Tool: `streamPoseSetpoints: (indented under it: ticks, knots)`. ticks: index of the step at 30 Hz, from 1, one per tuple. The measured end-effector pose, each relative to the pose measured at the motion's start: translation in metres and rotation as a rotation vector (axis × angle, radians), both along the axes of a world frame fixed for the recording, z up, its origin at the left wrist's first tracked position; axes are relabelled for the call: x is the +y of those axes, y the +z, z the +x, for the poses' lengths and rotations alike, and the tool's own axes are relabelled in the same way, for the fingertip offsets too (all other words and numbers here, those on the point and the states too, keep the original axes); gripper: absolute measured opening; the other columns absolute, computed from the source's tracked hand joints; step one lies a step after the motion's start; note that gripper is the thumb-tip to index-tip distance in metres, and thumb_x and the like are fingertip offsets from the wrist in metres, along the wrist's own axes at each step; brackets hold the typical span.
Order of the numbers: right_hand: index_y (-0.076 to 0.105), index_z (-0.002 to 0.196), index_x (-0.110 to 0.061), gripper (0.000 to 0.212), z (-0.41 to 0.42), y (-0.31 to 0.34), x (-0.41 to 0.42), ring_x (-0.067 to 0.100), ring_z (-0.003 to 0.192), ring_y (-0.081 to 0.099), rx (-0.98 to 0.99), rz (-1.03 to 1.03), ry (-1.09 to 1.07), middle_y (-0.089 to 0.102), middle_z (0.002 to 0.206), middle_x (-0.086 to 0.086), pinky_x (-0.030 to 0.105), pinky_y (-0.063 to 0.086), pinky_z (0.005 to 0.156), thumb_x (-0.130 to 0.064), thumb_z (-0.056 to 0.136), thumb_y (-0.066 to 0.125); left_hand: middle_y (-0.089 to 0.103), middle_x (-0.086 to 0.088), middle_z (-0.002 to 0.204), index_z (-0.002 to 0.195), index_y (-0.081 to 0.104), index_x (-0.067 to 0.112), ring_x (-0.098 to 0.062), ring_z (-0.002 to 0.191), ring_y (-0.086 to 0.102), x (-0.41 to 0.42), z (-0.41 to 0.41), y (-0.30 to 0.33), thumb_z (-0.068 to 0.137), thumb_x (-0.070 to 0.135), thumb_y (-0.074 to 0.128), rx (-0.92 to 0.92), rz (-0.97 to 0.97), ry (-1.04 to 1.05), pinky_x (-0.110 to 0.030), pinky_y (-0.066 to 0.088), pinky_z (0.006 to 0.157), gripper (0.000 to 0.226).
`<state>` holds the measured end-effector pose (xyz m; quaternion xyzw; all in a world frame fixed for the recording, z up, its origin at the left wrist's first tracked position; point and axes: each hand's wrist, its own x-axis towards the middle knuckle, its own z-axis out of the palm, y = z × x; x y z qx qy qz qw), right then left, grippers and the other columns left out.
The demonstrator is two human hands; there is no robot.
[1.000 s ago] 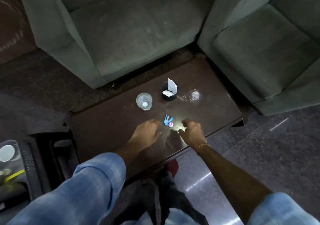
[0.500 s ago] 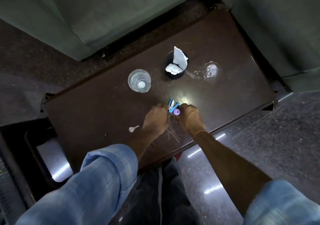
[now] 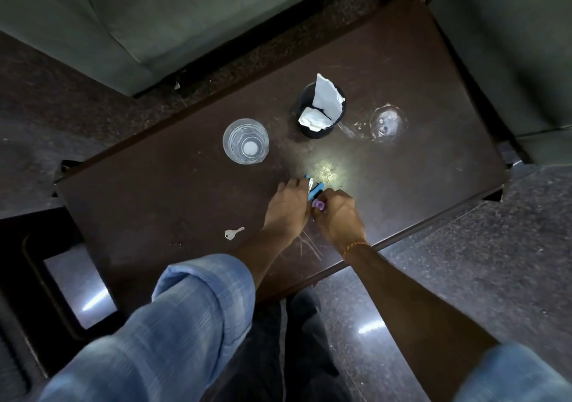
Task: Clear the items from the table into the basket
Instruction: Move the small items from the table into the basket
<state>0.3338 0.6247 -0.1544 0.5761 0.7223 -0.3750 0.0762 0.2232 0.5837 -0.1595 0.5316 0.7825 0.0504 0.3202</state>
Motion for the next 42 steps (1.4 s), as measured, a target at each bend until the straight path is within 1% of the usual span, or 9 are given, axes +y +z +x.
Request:
streamPoseSetpoints:
  ticks: [5,10,13,17,20,24,29,33,42]
  knots:
    - [0.065,0.099,-0.009,0.017,0.008,0.003,0.003,0.018,0.069,0.059,-0.001,-0.002,-0.05,0.062,0.091,0.007,0.023,0.045,0.059,-0.022,0.088,0.064,0.061,-0.014,0.115,0.121,0.053,0.003,-0.027,0.101,0.056,0.0,0.0,0.004,0.092,0.019,0.058,0.019,0.054,-0.011,-0.033,0.043,0.093,0.033]
    - [0.067,0.103,-0.007,0.021,0.014,0.023,0.006,0.026,0.08,0.065,0.053,0.0,-0.058,0.065,0.097,0.012,0.035,0.058,0.071,-0.023,0.091,0.06,0.066,-0.012,0.106,0.11,0.06,0.005,-0.024,0.091,0.057,-0.007,-0.005,0.02,0.088,0.021,0.064,0.002,0.093,-0.001,-0.031,0.043,0.087,0.027]
    - [0.067,0.104,-0.007,0.021,0.017,0.039,0.008,0.03,0.085,0.067,0.062,-0.004,-0.056,0.066,0.099,0.014,0.042,0.058,0.077,-0.022,0.092,0.058,0.067,-0.011,0.103,0.106,0.06,0.005,-0.022,0.089,0.057,-0.012,-0.007,0.037,0.087,0.018,0.061,-0.009,0.099,-0.019,-0.028,0.04,0.087,0.024]
    - [0.067,0.1,-0.006,0.021,0.017,0.069,0.003,0.03,0.083,0.065,0.064,0.042,0.0,0.065,0.097,0.015,0.042,0.056,0.076,-0.024,0.093,0.058,0.065,-0.011,0.105,0.111,0.061,0.005,-0.02,0.098,0.052,-0.021,-0.015,0.066,0.087,0.017,0.062,-0.028,0.135,0.012,-0.024,0.041,0.081,0.026]
    - [0.067,0.093,-0.01,0.016,0.018,0.087,-0.003,0.028,0.08,0.064,0.053,0.072,0.007,0.065,0.095,0.012,0.04,0.056,0.074,-0.024,0.091,0.059,0.065,-0.011,0.11,0.117,0.06,0.006,-0.021,0.104,0.05,-0.027,-0.021,0.088,0.09,0.019,0.06,-0.021,0.138,-0.028,-0.031,0.046,0.088,0.03]
    - [0.068,0.087,-0.014,0.011,0.015,0.111,-0.014,0.025,0.077,0.064,0.105,0.109,0.028,0.066,0.092,0.009,0.039,0.056,0.073,-0.023,0.088,0.062,0.062,-0.01,0.118,0.12,0.057,0.007,-0.022,0.111,0.048,-0.041,-0.035,0.121,0.091,0.02,0.057,0.031,0.145,-0.061,-0.034,0.044,0.093,0.032]
    - [0.07,0.08,-0.015,0.002,0.003,0.151,-0.036,0.02,0.07,0.065,0.275,0.17,0.105,0.069,0.081,0.005,0.03,0.053,0.069,-0.015,0.081,0.068,0.061,-0.01,0.114,0.111,0.059,0.007,-0.025,0.109,0.048,-0.079,-0.061,0.174,0.089,0.017,0.055,0.104,0.207,-0.055,-0.029,0.035,0.091,0.025]
    - [0.069,0.077,-0.023,0.004,-0.016,0.19,-0.062,0.008,0.063,0.061,0.325,0.205,0.148,0.068,0.072,-0.005,0.018,0.043,0.063,-0.022,0.081,0.068,0.062,-0.01,0.108,0.104,0.06,0.008,-0.026,0.105,0.049,-0.123,-0.089,0.215,0.086,0.015,0.055,0.162,0.222,-0.032,-0.026,0.032,0.088,0.02]
    - [0.075,0.099,-0.01,0.02,-0.111,0.276,-0.145,0.024,0.085,0.065,0.358,0.367,0.41,0.069,0.096,0.011,0.023,0.044,0.08,-0.012,0.079,0.071,0.063,-0.005,0.1,0.096,0.061,0.014,-0.022,0.099,0.048,-0.263,-0.176,0.291,0.082,0.019,0.061,0.237,0.37,0.126,-0.032,0.043,0.086,0.015]
